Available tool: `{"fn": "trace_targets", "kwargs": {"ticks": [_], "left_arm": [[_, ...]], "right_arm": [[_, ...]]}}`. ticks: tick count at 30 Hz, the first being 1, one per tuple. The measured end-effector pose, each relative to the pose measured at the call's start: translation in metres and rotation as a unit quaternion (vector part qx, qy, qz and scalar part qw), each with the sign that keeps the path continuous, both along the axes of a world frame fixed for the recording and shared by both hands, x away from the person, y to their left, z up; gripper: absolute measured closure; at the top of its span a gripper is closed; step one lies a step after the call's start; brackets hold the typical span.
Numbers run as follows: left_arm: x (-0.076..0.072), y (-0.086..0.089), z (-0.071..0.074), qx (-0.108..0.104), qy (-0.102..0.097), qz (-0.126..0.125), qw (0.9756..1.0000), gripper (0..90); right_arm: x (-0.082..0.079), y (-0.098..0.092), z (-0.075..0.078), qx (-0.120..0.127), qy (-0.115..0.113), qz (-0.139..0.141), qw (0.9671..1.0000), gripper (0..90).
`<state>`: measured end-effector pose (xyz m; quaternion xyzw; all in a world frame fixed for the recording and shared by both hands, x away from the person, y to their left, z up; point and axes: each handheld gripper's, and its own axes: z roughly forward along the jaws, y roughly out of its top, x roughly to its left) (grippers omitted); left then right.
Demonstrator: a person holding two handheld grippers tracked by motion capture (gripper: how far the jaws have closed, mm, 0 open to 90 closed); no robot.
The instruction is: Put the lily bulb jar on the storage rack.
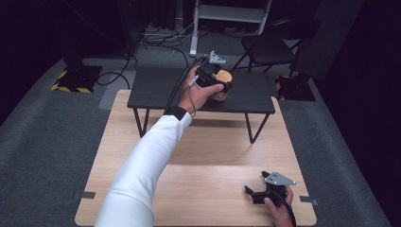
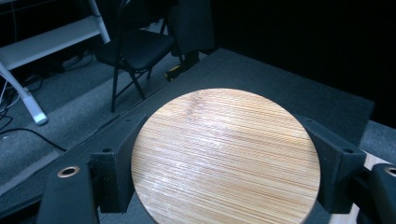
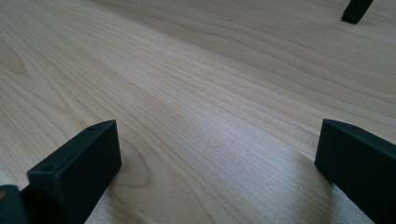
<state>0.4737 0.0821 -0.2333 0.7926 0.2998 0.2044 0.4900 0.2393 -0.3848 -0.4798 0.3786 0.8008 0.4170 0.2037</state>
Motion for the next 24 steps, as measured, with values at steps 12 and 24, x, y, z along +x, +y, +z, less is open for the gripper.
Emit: {"fn": "trace_targets", "kwargs": {"ticks": [12, 24], "left_arm": [[-0.006, 0.001, -0.015, -0.012, -0.021, 0.013, 0.9996, 14.4], [-0.024, 0.022, -0.012, -0.028, -0.025, 0.025, 0.9990, 2.4]], "right_arm": [[0.000, 0.000, 0.000, 0.000, 0.000, 0.000, 1.0000, 0.0], [0.000, 0.000, 0.000, 0.000, 0.000, -0.001, 1.0000, 0.0]]}}
